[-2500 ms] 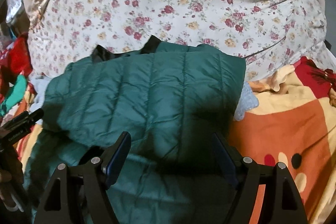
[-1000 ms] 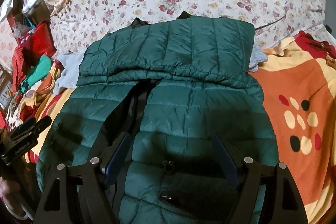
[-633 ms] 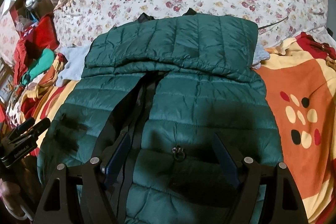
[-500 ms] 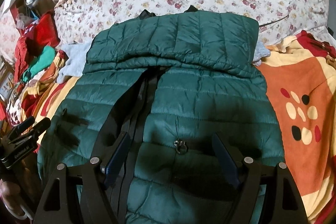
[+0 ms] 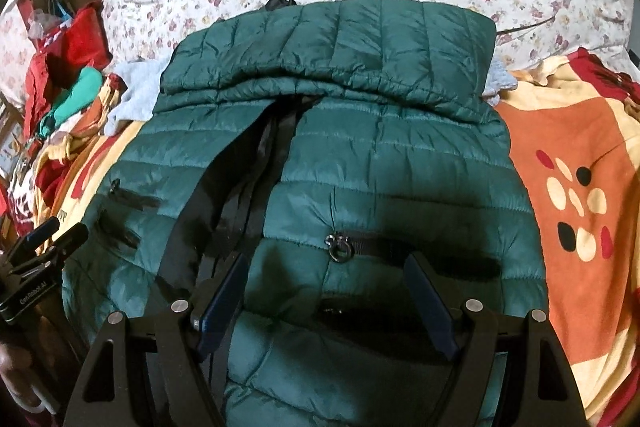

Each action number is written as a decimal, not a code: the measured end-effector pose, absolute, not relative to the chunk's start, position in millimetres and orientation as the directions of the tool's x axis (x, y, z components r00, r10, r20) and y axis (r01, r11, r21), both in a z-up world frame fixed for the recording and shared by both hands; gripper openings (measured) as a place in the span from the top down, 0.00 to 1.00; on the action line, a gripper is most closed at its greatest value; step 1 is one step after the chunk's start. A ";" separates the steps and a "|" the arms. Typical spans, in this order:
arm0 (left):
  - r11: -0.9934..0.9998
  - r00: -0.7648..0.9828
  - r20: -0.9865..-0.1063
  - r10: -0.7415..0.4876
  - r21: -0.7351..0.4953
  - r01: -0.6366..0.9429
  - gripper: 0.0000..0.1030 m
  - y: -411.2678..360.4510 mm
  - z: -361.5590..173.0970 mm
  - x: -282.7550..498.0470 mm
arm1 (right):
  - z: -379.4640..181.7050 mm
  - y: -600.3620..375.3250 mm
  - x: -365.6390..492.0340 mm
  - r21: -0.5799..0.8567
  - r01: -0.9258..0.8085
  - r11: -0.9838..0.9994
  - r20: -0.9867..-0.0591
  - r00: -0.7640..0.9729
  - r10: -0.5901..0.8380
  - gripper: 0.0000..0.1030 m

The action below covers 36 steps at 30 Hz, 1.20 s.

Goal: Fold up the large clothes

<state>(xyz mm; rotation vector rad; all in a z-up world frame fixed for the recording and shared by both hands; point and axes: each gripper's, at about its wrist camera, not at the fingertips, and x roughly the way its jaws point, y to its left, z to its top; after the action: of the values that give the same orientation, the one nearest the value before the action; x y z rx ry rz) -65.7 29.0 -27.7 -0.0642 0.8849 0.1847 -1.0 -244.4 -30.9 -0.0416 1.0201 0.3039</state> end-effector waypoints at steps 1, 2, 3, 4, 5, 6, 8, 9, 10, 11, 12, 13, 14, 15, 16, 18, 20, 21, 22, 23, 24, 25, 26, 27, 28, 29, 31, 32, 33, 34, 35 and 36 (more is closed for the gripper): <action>0.982 0.616 -0.777 0.131 0.019 -0.186 0.16 29.3 -28.5 -66.9 | -31.5 -244.9 -2.0 0.105 -0.271 0.957 -0.845 0.483 0.229 0.24; 0.983 0.614 -0.779 0.129 0.018 -0.183 0.16 29.6 -28.8 -68.6 | -31.8 -245.1 -2.7 0.104 -0.272 0.957 -0.846 0.482 0.229 0.24; 0.983 0.613 -0.780 0.128 0.019 -0.181 0.16 30.0 -28.8 -70.0 | -32.4 -245.7 -4.0 0.101 -0.275 0.956 -0.848 0.479 0.227 0.24; 0.984 0.611 -0.782 0.126 0.019 -0.178 0.16 30.7 -28.7 -71.8 | -32.8 -246.1 -5.0 0.098 -0.277 0.956 -0.850 0.476 0.226 0.24; 0.984 0.609 -0.784 0.122 0.016 -0.176 0.16 31.8 -28.6 -73.3 | -33.3 -247.5 -6.6 0.095 -0.281 0.955 -0.853 0.471 0.224 0.24; 0.985 0.607 -0.787 0.113 0.009 -0.172 0.16 33.5 -28.6 -74.8 | -33.7 -248.8 -7.7 0.096 -0.283 0.954 -0.855 0.467 0.224 0.24; 0.986 0.596 -0.800 0.072 -0.033 -0.163 0.16 39.8 -29.1 -77.9 | -34.2 -255.0 -9.7 0.111 -0.281 0.953 -0.861 0.452 0.234 0.24; 0.985 0.591 -0.805 0.053 -0.053 -0.161 0.16 42.5 -29.6 -78.8 | -34.7 -258.4 -10.3 0.120 -0.277 0.953 -0.863 0.445 0.238 0.24; 0.984 0.585 -0.811 0.028 -0.081 -0.159 0.16 46.0 -30.2 -79.8 | -35.0 -262.2 -10.8 0.129 -0.272 0.954 -0.866 0.438 0.242 0.24; 0.982 0.580 -0.815 0.004 -0.108 -0.158 0.16 49.4 -31.1 -81.3 | -35.3 -269.1 -11.3 0.138 -0.262 0.955 -0.870 0.428 0.243 0.24; 0.978 0.574 -0.819 -0.018 -0.133 -0.159 0.16 52.9 -32.1 -82.8 | -35.4 -273.5 -11.9 0.142 -0.255 0.957 -0.874 0.422 0.242 0.24; 0.974 0.568 -0.822 -0.038 -0.157 -0.162 0.16 56.8 -33.4 -84.0 | -35.4 -280.1 -12.9 0.144 -0.247 0.958 -0.877 0.416 0.239 0.24; 0.969 0.561 -0.826 -0.055 -0.179 -0.168 0.16 60.9 -34.7 -85.1 | -35.3 -283.7 -13.9 0.144 -0.242 0.960 -0.880 0.413 0.236 0.24; 0.966 0.552 -0.831 -0.068 -0.194 -0.173 0.16 64.4 -36.3 -85.9 | -34.9 -291.1 -15.2 0.140 -0.235 0.962 -0.884 0.409 0.228 0.24; 0.964 0.546 -0.834 -0.077 -0.203 -0.174 0.16 66.4 -37.8 -86.6 | -35.0 -297.1 -16.1 0.135 -0.228 0.964 -0.888 0.405 0.220 0.24; 0.961 0.537 -0.839 -0.088 -0.213 -0.176 0.16 71.1 -41.4 -88.1 | -36.1 -311.3 -19.3 0.133 -0.212 0.968 -0.899 0.385 0.208 0.23; 0.958 0.522 -0.847 -0.095 -0.221 -0.184 0.16 75.8 -47.6 -88.9 | -40.0 -322.6 -22.9 0.145 -0.200 0.969 -0.910 0.357 0.210 0.22; 0.953 0.513 -0.852 -0.108 -0.236 -0.192 0.16 79.3 -51.6 -89.2 | -42.1 -327.9 -25.3 0.149 -0.196 0.969 -0.915 0.344 0.210 0.22; 0.945 0.499 -0.858 -0.125 -0.256 -0.203 0.16 82.8 -55.9 -89.9 | -43.4 -331.3 -27.5 0.147 -0.195 0.970 -0.918 0.339 0.208 0.22; 0.935 0.486 -0.862 -0.143 -0.279 -0.219 0.16 87.4 -60.5 -90.7 | -44.6 -335.3 -30.7 0.145 -0.198 0.969 -0.920 0.333 0.205 0.22; 0.925 0.479 -0.864 -0.157 -0.298 -0.234 0.16 91.1 -63.9 -91.5 | -45.4 -337.3 -33.0 0.145 -0.201 0.969 -0.922 0.329 0.206 0.22; 0.916 0.474 -0.864 -0.171 -0.317 -0.247 0.16 94.7 -67.0 -92.6 | -45.9 -340.1 -36.0 0.145 -0.203 0.968 -0.924 0.324 0.206 0.22; 0.906 0.469 -0.863 -0.187 -0.337 -0.258 0.16 97.6 -69.6 -93.9 | -46.1 -341.9 -38.1 0.143 -0.203 0.969 -0.924 0.322 0.204 0.22; 0.898 0.469 -0.860 -0.200 -0.352 -0.264 0.16 99.5 -71.1 -95.0 | -46.6 -345.8 -40.9 0.138 -0.201 0.970 -0.927 0.320 0.198 0.22; 0.892 0.472 -0.856 -0.211 -0.366 -0.266 0.16 101.0 -71.8 -96.4 | -46.0 -349.9 -42.9 0.133 -0.194 0.972 -0.927 0.323 0.192 0.22; 0.889 0.476 -0.853 -0.214 -0.372 -0.266 0.16 101.0 -71.8 -97.4 | -45.5 -355.3 -44.7 0.130 -0.180 0.975 -0.927 0.328 0.184 0.22; 0.893 0.479 -0.851 -0.215 -0.370 -0.256 0.16 98.2 -71.9 -97.9 | -46.1 -364.0 -45.4 0.135 -0.151 0.979 -0.926 0.332 0.179 0.22; 0.896 0.478 -0.850 -0.220 -0.370 -0.245 0.16 95.9 -72.2 -97.7 | -47.1 -369.9 -45.3 0.138 -0.133 0.982 -0.927 0.331 0.175 0.22; 0.898 0.475 -0.851 -0.225 -0.370 -0.237 0.16 93.9 -73.1 -97.2 | -48.5 -375.9 -44.7 0.133 -0.115 0.984 -0.929 0.331 0.164 0.22; 0.902 0.472 -0.852 -0.226 -0.367 -0.230 0.16 91.2 -72.8 -97.5 | -50.8 -379.8 -43.9 0.117 -0.104 0.988 -0.933 0.329 0.145 0.22; 0.908 0.474 -0.854 -0.217 -0.354 -0.223 0.16 87.8 -71.9 -97.9 | -53.6 -383.1 -43.2 0.097 -0.096 0.991 -0.939 0.321 0.123 0.22; 0.914 0.475 -0.855 -0.207 -0.342 -0.218 0.16 85.5 -71.5 -97.5 | -55.3 -385.6 -42.9 0.104 -0.090 0.991 -0.942 0.312 0.127 0.22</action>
<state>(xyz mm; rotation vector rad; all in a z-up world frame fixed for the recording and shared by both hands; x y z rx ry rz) -97.5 85.5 -71.5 -0.4395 1.0861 0.0065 -42.9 -385.6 -55.3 0.0340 1.2458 0.1432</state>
